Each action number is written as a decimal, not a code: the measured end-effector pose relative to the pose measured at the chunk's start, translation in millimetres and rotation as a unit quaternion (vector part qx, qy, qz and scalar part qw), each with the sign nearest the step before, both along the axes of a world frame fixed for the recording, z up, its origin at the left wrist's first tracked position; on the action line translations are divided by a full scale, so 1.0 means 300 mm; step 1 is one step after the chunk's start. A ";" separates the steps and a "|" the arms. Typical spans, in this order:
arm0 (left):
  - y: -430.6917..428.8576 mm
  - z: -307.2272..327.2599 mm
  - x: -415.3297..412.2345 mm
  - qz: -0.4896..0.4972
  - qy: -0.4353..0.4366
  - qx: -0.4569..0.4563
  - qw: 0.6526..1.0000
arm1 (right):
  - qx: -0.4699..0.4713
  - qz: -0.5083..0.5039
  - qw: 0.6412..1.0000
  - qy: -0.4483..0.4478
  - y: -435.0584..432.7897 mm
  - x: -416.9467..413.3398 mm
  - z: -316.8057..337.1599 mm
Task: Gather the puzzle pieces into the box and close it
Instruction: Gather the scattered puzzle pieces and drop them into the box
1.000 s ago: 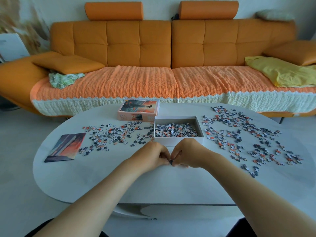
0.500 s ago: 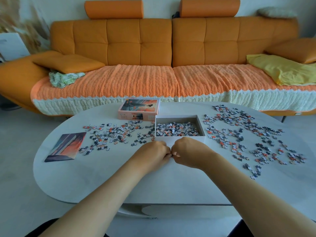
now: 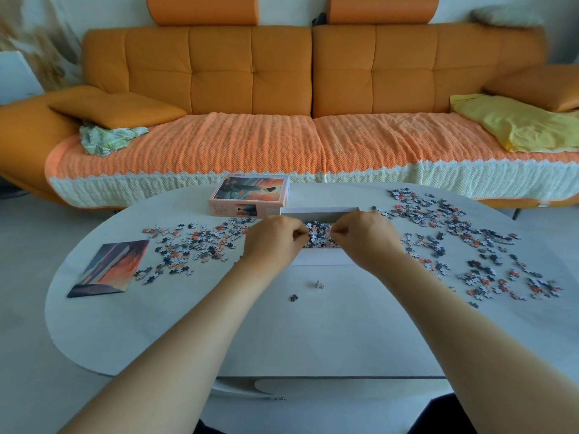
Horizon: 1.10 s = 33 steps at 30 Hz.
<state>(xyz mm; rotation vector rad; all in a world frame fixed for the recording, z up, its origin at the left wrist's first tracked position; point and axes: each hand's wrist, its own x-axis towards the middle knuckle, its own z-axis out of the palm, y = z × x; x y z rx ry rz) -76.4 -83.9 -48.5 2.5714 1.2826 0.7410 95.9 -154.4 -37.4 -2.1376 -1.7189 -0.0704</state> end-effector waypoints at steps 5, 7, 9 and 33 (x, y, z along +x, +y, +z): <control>0.020 -0.011 -0.001 -0.050 0.021 0.016 0.998 | -0.004 0.104 0.994 0.035 -0.003 -0.012 -0.011; 0.016 -0.004 -0.022 -0.091 -0.001 0.012 0.996 | -0.029 0.156 0.987 0.040 -0.016 -0.018 -0.005; 0.003 0.001 -0.052 -0.128 -0.009 0.003 0.992 | -0.046 0.188 0.981 0.031 -0.031 -0.015 0.003; -0.087 -0.036 -0.129 -0.153 0.127 -0.222 0.955 | -0.118 0.143 0.978 0.097 -0.059 -0.045 -0.001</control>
